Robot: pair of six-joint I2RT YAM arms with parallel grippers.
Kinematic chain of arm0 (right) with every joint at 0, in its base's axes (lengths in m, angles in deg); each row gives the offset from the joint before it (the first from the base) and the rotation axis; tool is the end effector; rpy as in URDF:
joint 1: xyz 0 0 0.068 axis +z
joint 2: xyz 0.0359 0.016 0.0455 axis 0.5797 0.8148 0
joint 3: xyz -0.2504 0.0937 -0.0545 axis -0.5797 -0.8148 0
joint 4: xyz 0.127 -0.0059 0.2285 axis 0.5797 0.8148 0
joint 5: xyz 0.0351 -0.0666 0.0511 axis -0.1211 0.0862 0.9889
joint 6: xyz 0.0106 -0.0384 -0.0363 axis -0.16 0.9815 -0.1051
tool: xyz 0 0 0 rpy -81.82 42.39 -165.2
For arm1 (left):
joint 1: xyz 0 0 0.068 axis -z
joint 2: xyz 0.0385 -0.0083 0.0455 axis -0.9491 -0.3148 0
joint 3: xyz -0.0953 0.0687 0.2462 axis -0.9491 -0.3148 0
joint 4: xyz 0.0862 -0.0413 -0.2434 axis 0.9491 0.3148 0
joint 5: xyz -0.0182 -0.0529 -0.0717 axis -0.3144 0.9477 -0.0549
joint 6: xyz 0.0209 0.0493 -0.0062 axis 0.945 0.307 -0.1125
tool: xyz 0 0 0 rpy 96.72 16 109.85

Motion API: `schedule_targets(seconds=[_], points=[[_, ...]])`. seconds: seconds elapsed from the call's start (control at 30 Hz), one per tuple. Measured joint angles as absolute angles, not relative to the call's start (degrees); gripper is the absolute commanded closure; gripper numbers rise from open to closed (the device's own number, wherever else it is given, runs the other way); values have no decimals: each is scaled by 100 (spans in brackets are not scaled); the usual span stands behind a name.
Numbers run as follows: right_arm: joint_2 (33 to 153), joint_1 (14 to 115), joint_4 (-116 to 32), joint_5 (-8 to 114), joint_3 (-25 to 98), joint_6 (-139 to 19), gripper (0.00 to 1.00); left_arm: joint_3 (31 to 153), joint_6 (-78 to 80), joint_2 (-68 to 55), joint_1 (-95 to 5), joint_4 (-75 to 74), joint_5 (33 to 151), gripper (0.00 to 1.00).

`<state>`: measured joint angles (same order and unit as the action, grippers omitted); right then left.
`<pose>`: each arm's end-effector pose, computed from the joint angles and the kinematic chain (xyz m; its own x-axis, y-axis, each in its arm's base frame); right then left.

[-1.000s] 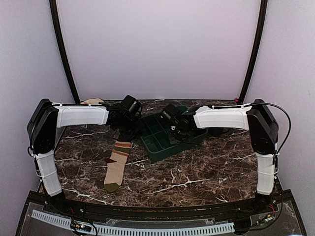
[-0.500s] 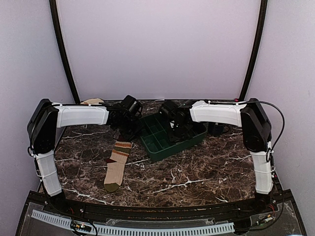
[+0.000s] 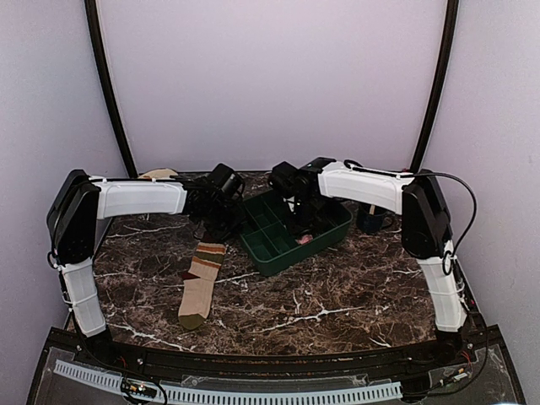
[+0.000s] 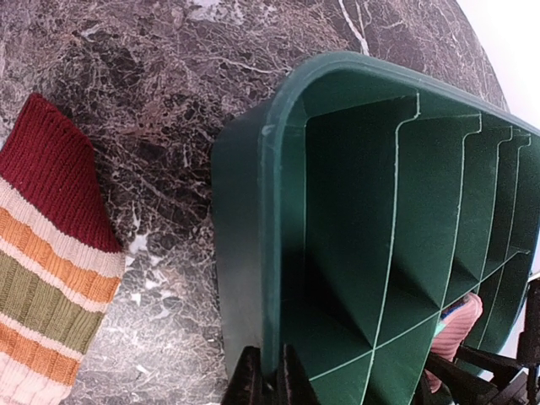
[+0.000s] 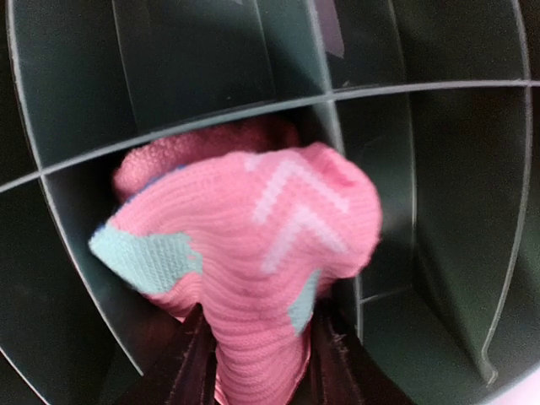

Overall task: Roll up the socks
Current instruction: Place the sock in the storage box.

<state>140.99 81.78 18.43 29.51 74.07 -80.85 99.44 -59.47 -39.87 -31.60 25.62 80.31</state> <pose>0.3267 0.3286 0.2042 -0.8985 -0.2979 -0.3225 -0.2715 0.9543 -0.1252 0.3184 -0.2650 0.2100 -0.7721 -0.5943 -0.2251 -0.3957 0.7268 -0.5614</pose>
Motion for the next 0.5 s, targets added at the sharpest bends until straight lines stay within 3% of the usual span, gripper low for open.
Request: schedule_targets(seconds=[0.5], points=[[13415,8040,1637,2824,7328,-8074,60,10105,-5903,-4075,-3160,2710,8004,98]])
